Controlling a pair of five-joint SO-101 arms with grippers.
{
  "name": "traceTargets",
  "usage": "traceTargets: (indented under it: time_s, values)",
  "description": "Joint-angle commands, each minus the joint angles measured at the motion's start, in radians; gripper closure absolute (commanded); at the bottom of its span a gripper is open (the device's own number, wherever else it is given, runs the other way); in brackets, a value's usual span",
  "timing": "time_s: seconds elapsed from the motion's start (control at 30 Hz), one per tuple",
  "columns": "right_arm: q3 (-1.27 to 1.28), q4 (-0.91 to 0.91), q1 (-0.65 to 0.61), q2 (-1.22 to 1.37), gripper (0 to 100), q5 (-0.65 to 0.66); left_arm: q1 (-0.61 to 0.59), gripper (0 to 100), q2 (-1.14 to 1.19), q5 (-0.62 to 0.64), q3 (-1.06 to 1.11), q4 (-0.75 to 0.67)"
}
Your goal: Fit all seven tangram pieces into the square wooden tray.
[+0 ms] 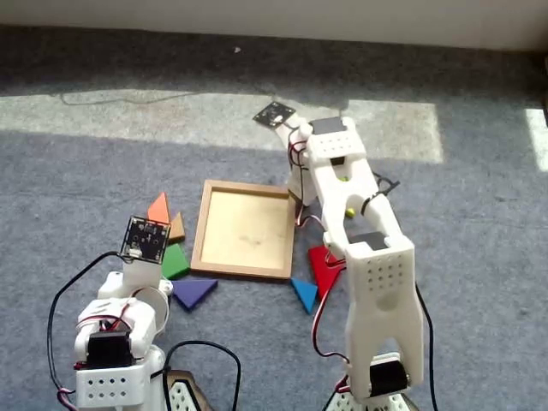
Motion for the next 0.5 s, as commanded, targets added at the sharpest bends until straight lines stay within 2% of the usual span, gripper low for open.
traceTargets:
  time_s: [0.0, 0.13, 0.47]
  values:
    - [-0.042, -0.007, 0.047, 0.022, 58.4, -0.003, -0.012, 92, -0.033, 0.002, 0.012, -0.083]
    - [-0.048, 0.03, 0.056, 0.022, 58.4, -0.043, -0.013, 92, -0.033, 0.002, 0.024, -0.103]
    - [-0.05, 0.021, 0.082, 0.021, 58.4, -0.044, -0.016, 92, -0.033, 0.002, 0.024, -0.104]
